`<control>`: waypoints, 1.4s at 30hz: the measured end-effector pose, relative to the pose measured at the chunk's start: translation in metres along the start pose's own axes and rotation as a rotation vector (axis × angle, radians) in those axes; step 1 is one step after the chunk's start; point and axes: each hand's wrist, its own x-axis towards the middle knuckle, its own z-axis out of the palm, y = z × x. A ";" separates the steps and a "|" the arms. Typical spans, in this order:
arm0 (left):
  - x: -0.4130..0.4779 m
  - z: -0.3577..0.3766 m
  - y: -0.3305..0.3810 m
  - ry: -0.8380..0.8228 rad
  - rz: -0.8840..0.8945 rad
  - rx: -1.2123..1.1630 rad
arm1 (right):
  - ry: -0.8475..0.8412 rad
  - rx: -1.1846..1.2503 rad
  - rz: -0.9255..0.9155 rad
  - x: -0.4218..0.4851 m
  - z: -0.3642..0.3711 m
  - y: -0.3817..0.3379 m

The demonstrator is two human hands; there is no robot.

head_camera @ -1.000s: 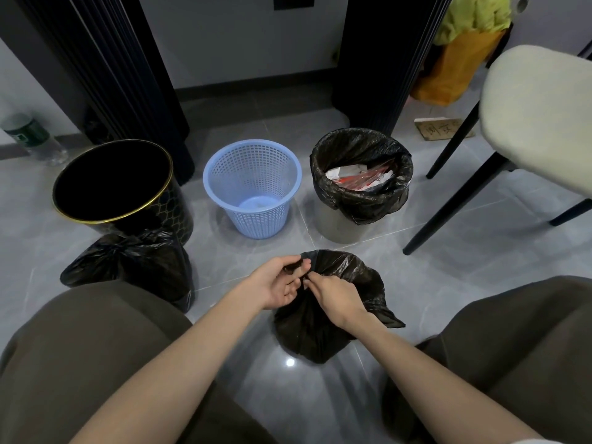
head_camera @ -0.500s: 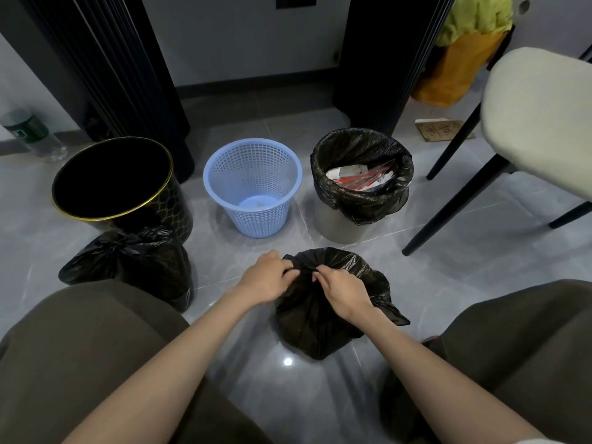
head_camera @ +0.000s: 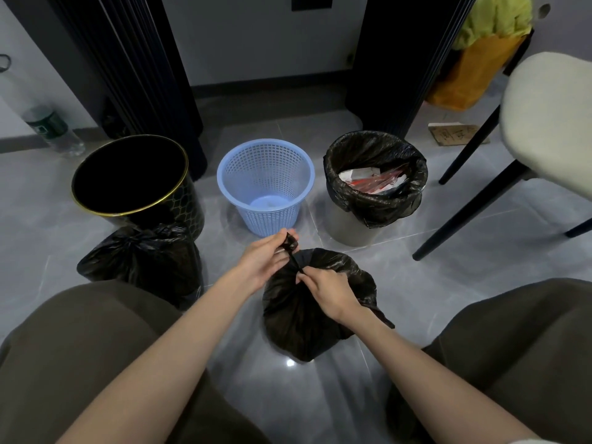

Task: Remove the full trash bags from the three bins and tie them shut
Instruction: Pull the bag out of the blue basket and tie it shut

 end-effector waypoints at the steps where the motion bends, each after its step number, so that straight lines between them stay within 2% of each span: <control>1: 0.000 -0.008 -0.001 0.075 0.065 0.144 | -0.004 0.011 0.007 0.001 0.001 -0.003; 3: 0.001 -0.026 -0.002 0.237 0.286 0.768 | -0.005 0.016 0.012 0.005 0.002 -0.009; 5: -0.004 -0.038 0.002 0.256 0.433 1.351 | 0.007 0.015 0.016 0.008 0.003 -0.012; 7: -0.011 -0.041 0.007 0.222 0.455 1.646 | 0.025 0.031 0.033 0.012 0.004 -0.014; 9: -0.018 -0.045 0.014 0.212 0.413 1.785 | 0.031 0.053 0.056 0.017 0.005 -0.017; 11: -0.023 -0.049 0.020 0.185 0.372 1.690 | 0.026 0.077 0.070 0.022 0.007 -0.020; 15: -0.030 -0.049 0.030 0.114 0.337 1.120 | -0.014 0.199 0.059 0.028 0.015 -0.036; 20: -0.038 -0.052 0.028 0.000 0.198 0.414 | -0.030 0.310 -0.079 0.035 0.029 -0.051; 22: -0.038 -0.057 0.024 0.015 0.142 0.166 | -0.060 0.277 -0.092 0.036 0.029 -0.052; 25: -0.038 -0.063 0.018 0.071 0.144 0.002 | -0.145 0.131 -0.072 0.030 0.025 -0.055; 29: -0.039 -0.074 0.015 0.158 0.173 -0.001 | -0.207 -0.206 0.028 0.014 0.024 -0.050; 33: -0.040 -0.083 0.010 0.241 0.228 0.064 | -0.102 -0.351 0.107 0.010 0.024 -0.029; 39: -0.037 -0.087 0.001 0.313 0.312 0.255 | 0.208 -0.062 0.114 0.015 -0.017 -0.034; 42: -0.035 -0.083 -0.004 0.277 0.335 0.389 | 0.316 0.168 0.157 0.015 -0.041 -0.041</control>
